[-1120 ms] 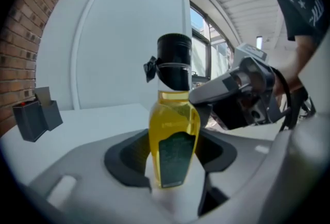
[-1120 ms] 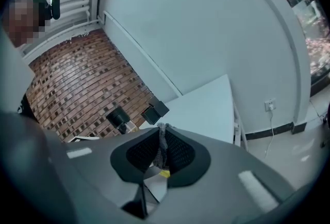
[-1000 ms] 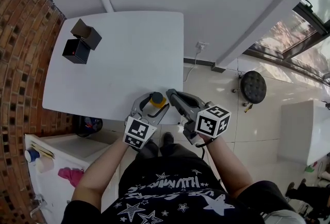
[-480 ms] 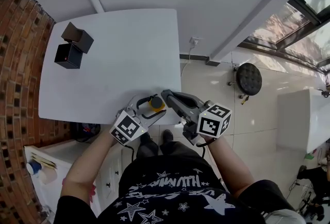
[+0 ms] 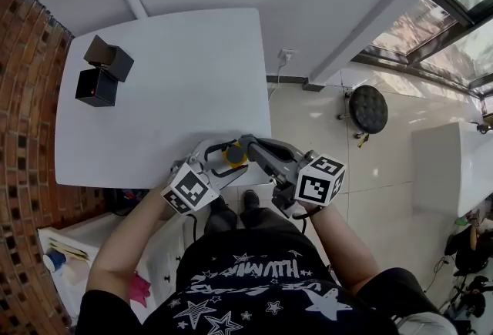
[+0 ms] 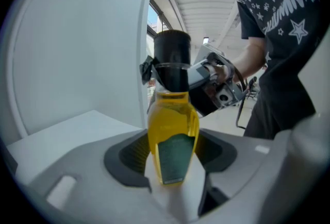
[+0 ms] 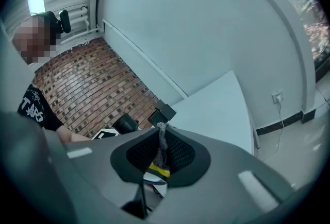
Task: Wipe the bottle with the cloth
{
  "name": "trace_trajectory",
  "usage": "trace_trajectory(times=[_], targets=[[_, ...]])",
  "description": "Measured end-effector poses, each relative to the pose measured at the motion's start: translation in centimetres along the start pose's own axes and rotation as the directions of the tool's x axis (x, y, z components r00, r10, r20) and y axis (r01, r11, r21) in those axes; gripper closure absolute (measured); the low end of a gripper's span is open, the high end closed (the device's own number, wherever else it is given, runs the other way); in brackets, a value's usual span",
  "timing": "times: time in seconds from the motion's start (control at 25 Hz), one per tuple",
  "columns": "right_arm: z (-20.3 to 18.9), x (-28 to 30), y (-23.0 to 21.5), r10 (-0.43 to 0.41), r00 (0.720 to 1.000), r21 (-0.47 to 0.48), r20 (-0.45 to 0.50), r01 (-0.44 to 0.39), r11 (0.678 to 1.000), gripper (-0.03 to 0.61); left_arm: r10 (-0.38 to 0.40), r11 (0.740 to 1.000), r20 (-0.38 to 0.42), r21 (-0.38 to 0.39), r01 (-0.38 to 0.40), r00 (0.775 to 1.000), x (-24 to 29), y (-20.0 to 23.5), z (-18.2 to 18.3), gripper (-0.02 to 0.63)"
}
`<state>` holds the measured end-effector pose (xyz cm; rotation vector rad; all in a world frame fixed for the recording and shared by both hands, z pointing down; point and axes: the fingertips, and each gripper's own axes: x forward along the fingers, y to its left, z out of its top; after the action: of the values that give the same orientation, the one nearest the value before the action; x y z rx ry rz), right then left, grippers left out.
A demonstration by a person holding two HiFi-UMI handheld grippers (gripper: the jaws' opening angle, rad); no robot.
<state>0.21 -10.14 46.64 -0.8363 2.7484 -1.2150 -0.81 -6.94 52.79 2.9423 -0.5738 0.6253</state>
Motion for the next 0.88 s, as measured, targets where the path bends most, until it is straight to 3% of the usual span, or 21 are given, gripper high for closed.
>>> trace_trajectory(times=[0.44,0.68,0.88], targets=[[-1.0,0.5,-0.8,-0.032,0.999,0.028,-0.009,0.033,0.999,0.541,0.053,0.998,0.004,-0.022,-0.053,0.999,-0.3,0.2,0.0,0.354],[-0.6,0.4,-0.6,-0.019,1.000,0.024,0.003,0.019,1.000,0.541,0.100,0.995,0.013,-0.027,-0.100,0.995,-0.7,0.8,0.2,0.297],[0.1,0.3,-0.3,0.007,0.999,0.046,0.039,-0.008,0.999,0.541,0.152,0.987,0.014,-0.049,-0.151,0.988,-1.9,1.0,0.2,0.290]])
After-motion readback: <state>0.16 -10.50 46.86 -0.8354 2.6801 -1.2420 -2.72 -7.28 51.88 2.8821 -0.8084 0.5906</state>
